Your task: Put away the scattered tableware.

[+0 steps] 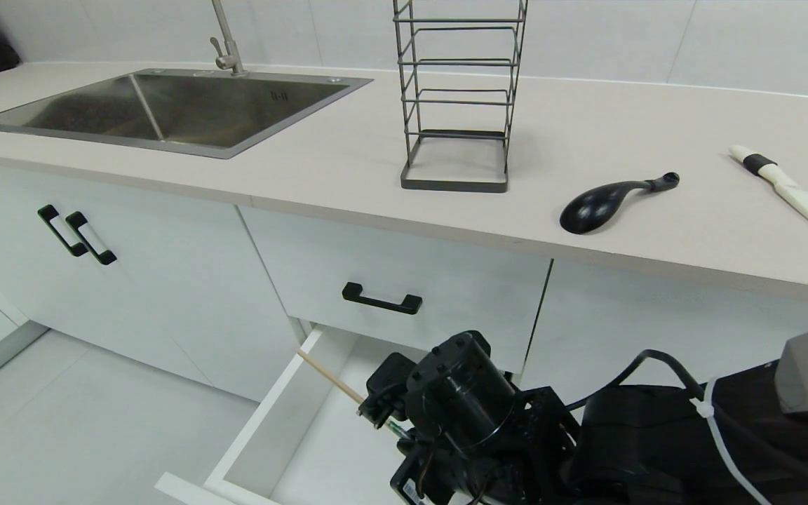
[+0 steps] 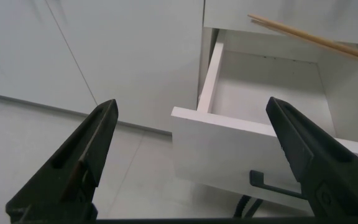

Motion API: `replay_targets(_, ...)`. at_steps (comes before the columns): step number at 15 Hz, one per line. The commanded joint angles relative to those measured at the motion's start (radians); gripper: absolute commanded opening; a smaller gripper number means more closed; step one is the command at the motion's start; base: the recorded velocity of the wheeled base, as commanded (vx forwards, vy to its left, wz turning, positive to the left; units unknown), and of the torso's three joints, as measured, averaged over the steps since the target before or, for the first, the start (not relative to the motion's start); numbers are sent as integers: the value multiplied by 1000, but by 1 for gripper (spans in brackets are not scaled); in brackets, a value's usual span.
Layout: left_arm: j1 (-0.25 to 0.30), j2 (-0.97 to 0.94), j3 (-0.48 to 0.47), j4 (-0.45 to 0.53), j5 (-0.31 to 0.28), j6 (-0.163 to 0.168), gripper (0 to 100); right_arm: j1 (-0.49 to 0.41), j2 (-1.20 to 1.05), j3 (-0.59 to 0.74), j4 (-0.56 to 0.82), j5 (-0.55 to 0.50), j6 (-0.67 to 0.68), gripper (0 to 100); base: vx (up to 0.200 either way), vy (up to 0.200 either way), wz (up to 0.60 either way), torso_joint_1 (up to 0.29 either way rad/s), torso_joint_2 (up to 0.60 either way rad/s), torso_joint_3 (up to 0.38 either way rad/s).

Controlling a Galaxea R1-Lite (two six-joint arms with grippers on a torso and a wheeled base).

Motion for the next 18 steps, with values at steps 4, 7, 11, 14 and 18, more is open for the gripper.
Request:
replay_targets(4,0,0,0,0,0,-1,100,-8,93,-133,60,-2,93,0,0,0,0,0,0,0)
replay_targets(7,0,0,0,0,0,-1,100,-8,165,-188,62,-22,113,0,0,0,0,0,0,0)
replay_targets(11,0,0,0,0,0,-1,100,-6,208,-209,51,-76,177,0,0,0,0,0,0,0)
replay_targets(14,0,0,0,0,0,-1,100,-6,227,-205,45,-88,170,0,0,0,0,0,0,0)
replay_targets(18,0,0,0,0,0,-1,100,-18,247,-205,45,-88,168,0,0,0,0,0,0,0)
